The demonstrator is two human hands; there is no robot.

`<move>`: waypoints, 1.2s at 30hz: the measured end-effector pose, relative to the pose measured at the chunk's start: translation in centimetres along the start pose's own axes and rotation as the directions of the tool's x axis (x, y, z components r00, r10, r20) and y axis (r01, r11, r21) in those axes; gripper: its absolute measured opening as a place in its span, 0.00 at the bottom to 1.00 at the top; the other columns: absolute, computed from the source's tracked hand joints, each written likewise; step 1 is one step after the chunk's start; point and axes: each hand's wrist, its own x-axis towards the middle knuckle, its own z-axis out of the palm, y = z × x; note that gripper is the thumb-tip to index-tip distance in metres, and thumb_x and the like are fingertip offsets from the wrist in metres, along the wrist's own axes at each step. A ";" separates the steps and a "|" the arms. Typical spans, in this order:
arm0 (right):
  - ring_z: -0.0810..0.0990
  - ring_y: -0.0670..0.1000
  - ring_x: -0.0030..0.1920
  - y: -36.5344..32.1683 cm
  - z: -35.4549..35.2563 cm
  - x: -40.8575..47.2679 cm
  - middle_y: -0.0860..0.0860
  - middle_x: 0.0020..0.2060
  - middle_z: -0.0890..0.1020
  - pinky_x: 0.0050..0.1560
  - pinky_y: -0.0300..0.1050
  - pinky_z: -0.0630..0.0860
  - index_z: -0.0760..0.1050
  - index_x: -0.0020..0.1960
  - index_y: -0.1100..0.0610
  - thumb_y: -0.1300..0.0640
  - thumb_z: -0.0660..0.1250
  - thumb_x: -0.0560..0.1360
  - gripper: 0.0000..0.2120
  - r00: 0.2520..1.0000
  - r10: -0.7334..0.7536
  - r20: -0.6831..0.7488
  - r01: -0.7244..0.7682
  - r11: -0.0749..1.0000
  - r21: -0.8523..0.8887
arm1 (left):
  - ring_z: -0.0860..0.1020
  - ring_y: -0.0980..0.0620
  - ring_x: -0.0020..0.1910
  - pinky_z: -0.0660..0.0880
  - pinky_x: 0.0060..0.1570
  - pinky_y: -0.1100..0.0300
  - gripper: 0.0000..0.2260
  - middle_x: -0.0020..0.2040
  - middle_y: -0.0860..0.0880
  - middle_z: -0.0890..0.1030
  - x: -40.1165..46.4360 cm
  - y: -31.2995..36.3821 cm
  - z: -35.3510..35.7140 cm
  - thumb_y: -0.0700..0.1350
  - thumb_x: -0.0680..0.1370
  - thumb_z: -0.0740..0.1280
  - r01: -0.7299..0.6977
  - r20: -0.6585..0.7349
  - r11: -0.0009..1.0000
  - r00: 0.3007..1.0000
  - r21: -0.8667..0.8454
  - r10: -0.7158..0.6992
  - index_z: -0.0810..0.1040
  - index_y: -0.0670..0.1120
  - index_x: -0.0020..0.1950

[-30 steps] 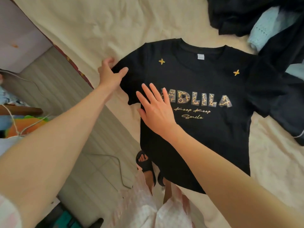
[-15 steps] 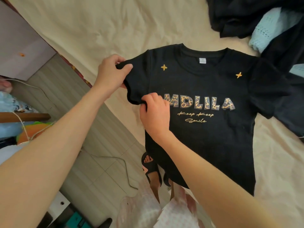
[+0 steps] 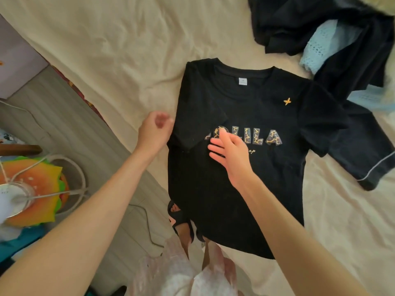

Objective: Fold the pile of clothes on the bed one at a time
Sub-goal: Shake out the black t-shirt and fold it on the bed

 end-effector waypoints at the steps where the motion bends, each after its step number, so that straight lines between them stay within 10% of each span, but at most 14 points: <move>1: 0.82 0.49 0.49 -0.7 0.6 0.5 0.52 0.49 0.81 0.50 0.44 0.80 0.73 0.58 0.57 0.51 0.65 0.78 0.12 1.000 0.003 -0.020 -0.003 1.000 -0.012 | 0.76 0.53 0.53 0.76 0.50 0.61 0.11 0.52 0.52 0.75 -0.2 -0.7 0.1 0.48 0.79 0.64 0.022 0.039 1.000 0.999 -0.001 -0.022 0.73 0.48 0.59; 5: 0.81 0.48 0.42 -3.1 2.3 2.0 0.54 0.47 0.80 0.39 0.39 0.79 0.73 0.45 0.59 0.58 0.67 0.77 0.05 0.989 0.119 -0.090 -0.112 0.991 0.074 | 0.76 0.55 0.51 0.76 0.48 0.60 0.11 0.51 0.52 0.77 -1.1 -1.7 0.7 0.52 0.77 0.65 0.045 0.113 0.997 0.993 -0.056 -0.038 0.72 0.50 0.56; 12: 0.78 0.65 0.55 -3.8 2.5 2.2 0.69 0.56 0.76 0.55 0.58 0.76 0.68 0.59 0.73 0.65 0.63 0.77 0.14 0.959 -0.047 -0.278 0.018 0.994 -0.106 | 0.73 0.60 0.40 0.68 0.36 0.69 0.08 0.41 0.57 0.74 -1.4 -2.5 0.9 0.51 0.77 0.65 0.003 0.088 1.000 0.996 0.031 -0.006 0.73 0.48 0.51; 20: 0.78 0.45 0.42 -1.7 -0.4 2.7 0.48 0.43 0.77 0.42 0.38 0.78 0.72 0.57 0.56 0.59 0.62 0.79 0.07 0.915 -0.241 -0.325 0.121 0.930 -0.348 | 0.74 0.52 0.52 0.68 0.44 0.67 0.16 0.57 0.48 0.73 -2.7 -2.4 0.7 0.48 0.78 0.65 -0.079 0.044 0.971 0.997 0.226 0.071 0.69 0.44 0.62; 23: 0.75 0.43 0.44 -0.7 -4.4 1.3 0.45 0.43 0.76 0.49 0.41 0.73 0.73 0.54 0.52 0.57 0.60 0.80 0.05 0.856 -0.403 -0.323 0.152 0.794 -0.588 | 0.69 0.46 0.64 0.70 0.58 0.57 0.19 0.66 0.43 0.69 -4.5 -1.6 1.2 0.45 0.78 0.64 -0.302 -0.013 0.815 0.935 0.494 0.354 0.67 0.43 0.68; 26: 0.74 0.47 0.51 0.4 -9.6 0.1 0.48 0.50 0.76 0.52 0.41 0.69 0.74 0.57 0.56 0.57 0.59 0.80 0.09 0.803 -0.483 -0.350 0.126 0.711 -0.692 | 0.52 0.41 0.75 0.53 0.72 0.45 0.23 0.76 0.43 0.56 -5.9 -0.5 3.5 0.45 0.80 0.60 -0.475 0.213 0.587 0.862 0.656 0.459 0.60 0.45 0.74; 32: 0.77 0.50 0.54 -1.7 -17.4 0.7 0.47 0.54 0.78 0.65 0.42 0.71 0.74 0.58 0.59 0.51 0.61 0.80 0.13 0.823 -0.006 -0.567 -0.037 0.997 -0.064 | 0.38 0.43 0.75 0.39 0.71 0.45 0.28 0.78 0.45 0.40 -5.2 -0.4 8.3 0.57 0.81 0.51 -0.468 0.402 0.403 0.883 0.787 0.242 0.45 0.50 0.77; 36: 0.80 0.51 0.53 -4.9 -19.3 2.5 0.51 0.64 0.76 0.62 0.44 0.74 0.73 0.61 0.59 0.52 0.67 0.77 0.17 0.896 0.280 -0.344 -0.030 0.812 0.583 | 0.38 0.43 0.75 0.39 0.71 0.45 0.29 0.77 0.46 0.39 -4.6 -0.7 8.5 0.58 0.81 0.50 -0.457 0.410 0.363 0.889 0.812 0.202 0.43 0.51 0.77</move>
